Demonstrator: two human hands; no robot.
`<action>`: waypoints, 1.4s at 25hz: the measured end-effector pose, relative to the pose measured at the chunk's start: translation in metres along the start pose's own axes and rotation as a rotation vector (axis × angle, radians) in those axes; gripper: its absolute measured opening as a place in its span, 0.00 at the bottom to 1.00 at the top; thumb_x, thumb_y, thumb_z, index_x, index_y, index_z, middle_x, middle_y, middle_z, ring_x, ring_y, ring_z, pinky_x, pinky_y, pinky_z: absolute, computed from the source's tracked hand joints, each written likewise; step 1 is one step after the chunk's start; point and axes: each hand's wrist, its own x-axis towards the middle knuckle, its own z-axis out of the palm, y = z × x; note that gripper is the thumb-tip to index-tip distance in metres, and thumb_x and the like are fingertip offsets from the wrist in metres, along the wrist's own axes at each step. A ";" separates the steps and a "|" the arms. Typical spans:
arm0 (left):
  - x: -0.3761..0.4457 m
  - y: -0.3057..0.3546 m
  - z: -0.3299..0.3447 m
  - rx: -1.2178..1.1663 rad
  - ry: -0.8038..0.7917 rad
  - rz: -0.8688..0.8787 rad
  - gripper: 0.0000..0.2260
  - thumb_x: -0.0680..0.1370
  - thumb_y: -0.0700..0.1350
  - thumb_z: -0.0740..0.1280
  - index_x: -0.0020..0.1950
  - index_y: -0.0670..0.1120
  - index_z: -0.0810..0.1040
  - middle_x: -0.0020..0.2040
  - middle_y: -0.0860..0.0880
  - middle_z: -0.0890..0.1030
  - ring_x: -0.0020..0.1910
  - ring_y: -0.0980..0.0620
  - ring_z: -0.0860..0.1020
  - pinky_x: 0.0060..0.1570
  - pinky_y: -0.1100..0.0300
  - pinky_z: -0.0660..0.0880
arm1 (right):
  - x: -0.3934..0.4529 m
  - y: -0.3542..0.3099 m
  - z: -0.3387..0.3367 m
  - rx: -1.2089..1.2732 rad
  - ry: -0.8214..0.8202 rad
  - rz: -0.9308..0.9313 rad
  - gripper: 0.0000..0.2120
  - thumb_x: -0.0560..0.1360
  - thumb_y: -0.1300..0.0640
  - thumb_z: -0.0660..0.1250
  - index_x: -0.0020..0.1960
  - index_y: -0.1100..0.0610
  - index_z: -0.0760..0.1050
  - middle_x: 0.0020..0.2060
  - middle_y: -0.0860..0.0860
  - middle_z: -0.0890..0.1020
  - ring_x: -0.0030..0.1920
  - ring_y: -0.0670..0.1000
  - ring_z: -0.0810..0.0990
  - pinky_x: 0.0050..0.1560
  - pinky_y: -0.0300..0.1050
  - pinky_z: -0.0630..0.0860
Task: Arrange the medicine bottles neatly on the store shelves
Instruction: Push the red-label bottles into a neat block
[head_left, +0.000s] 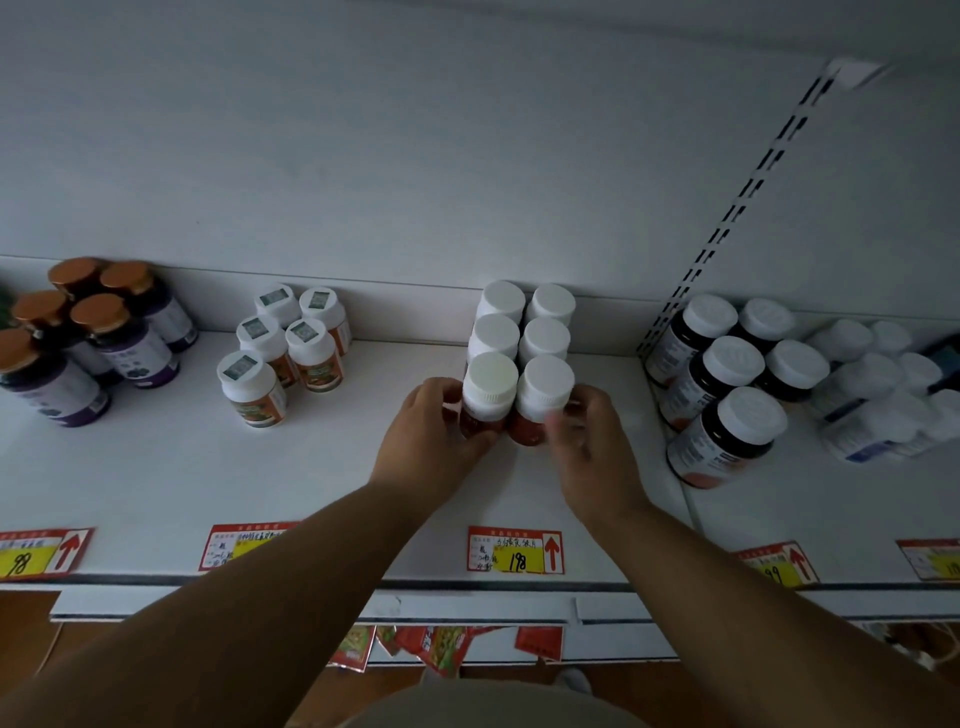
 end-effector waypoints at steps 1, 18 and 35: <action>-0.001 -0.001 -0.003 -0.108 -0.035 -0.007 0.32 0.71 0.65 0.70 0.69 0.53 0.67 0.66 0.53 0.74 0.61 0.53 0.75 0.59 0.55 0.74 | 0.004 0.001 -0.002 0.070 0.005 0.039 0.36 0.73 0.30 0.55 0.71 0.54 0.66 0.65 0.48 0.74 0.62 0.45 0.74 0.60 0.41 0.71; 0.053 0.024 0.005 -0.847 -0.170 -0.363 0.22 0.77 0.65 0.63 0.63 0.54 0.78 0.53 0.52 0.85 0.55 0.51 0.82 0.64 0.47 0.74 | 0.077 -0.027 0.010 0.812 -0.251 0.555 0.34 0.78 0.29 0.47 0.66 0.50 0.76 0.59 0.52 0.83 0.61 0.53 0.81 0.65 0.55 0.73; 0.052 0.032 -0.002 -0.773 -0.125 -0.360 0.18 0.78 0.63 0.62 0.66 0.59 0.77 0.54 0.55 0.84 0.55 0.53 0.81 0.62 0.50 0.74 | 0.078 -0.026 0.010 0.750 -0.264 0.523 0.33 0.78 0.30 0.48 0.65 0.51 0.77 0.57 0.51 0.84 0.59 0.52 0.82 0.66 0.54 0.73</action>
